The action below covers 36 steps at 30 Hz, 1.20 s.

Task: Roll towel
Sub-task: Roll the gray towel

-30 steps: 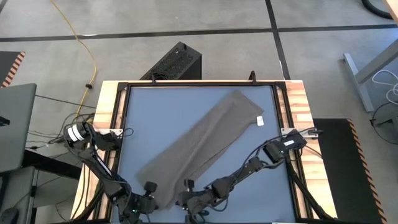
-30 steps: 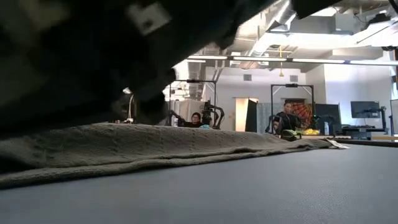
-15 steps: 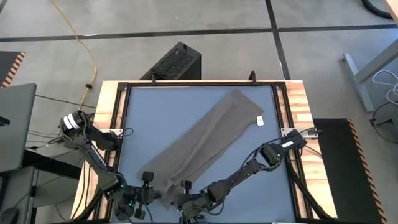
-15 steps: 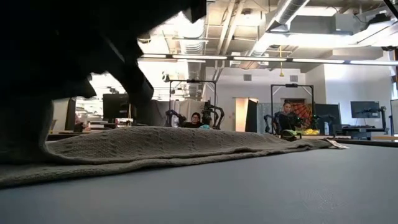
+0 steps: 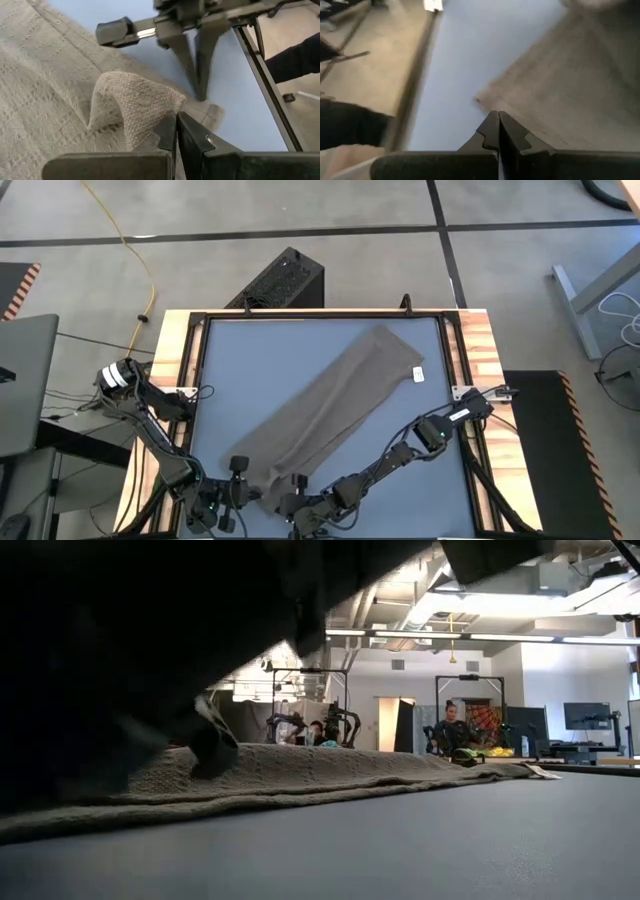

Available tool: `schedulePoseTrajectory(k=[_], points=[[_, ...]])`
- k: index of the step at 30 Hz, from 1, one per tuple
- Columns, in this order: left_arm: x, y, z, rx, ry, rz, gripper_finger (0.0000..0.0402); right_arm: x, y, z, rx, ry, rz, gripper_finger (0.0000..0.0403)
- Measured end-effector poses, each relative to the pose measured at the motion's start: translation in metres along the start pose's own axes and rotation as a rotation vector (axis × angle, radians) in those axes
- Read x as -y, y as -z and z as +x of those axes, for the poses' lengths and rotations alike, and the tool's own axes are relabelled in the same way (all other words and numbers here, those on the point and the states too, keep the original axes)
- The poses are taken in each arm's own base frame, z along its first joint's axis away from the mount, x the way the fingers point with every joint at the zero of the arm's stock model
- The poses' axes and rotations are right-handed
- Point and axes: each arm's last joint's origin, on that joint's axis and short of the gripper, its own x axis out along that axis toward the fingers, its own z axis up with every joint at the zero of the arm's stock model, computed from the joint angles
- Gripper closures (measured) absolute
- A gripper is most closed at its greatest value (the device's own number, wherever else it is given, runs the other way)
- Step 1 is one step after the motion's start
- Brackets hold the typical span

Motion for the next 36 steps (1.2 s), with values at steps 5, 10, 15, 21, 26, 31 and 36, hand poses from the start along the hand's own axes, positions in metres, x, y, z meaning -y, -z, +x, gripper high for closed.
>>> schedulePoseTrajectory(k=[5, 10, 15, 21, 26, 31, 36], points=[[0.0, 0.0, 0.0, -0.002, -0.003, 0.002, 0.0401, -0.005, -0.014, -0.003, 0.008, 0.002, -0.051, 0.0384], [0.0, 0.0, 0.0, 0.0, -0.002, 0.0, 0.0401, 0.003, -0.016, -0.002, -0.032, 0.057, -0.047, 0.0384], [0.001, 0.0, 0.002, 0.01, 0.004, -0.013, 0.0401, 0.003, -0.012, -0.001, -0.037, 0.05, -0.043, 0.0385], [0.002, -0.004, 0.012, 0.046, 0.012, -0.002, 0.0401, 0.001, -0.008, 0.002, -0.038, 0.013, -0.035, 0.0385], [0.0, -0.007, 0.015, 0.054, 0.013, -0.008, 0.0401, 0.001, 0.001, 0.011, -0.03, -0.014, -0.005, 0.0385], [0.001, -0.008, 0.014, 0.059, 0.02, -0.029, 0.0401, -0.002, 0.004, 0.012, -0.015, -0.041, -0.014, 0.0385], [0.002, -0.007, 0.014, 0.057, 0.029, -0.037, 0.0401, -0.006, -0.004, 0.005, -0.001, -0.052, -0.061, 0.0385]])
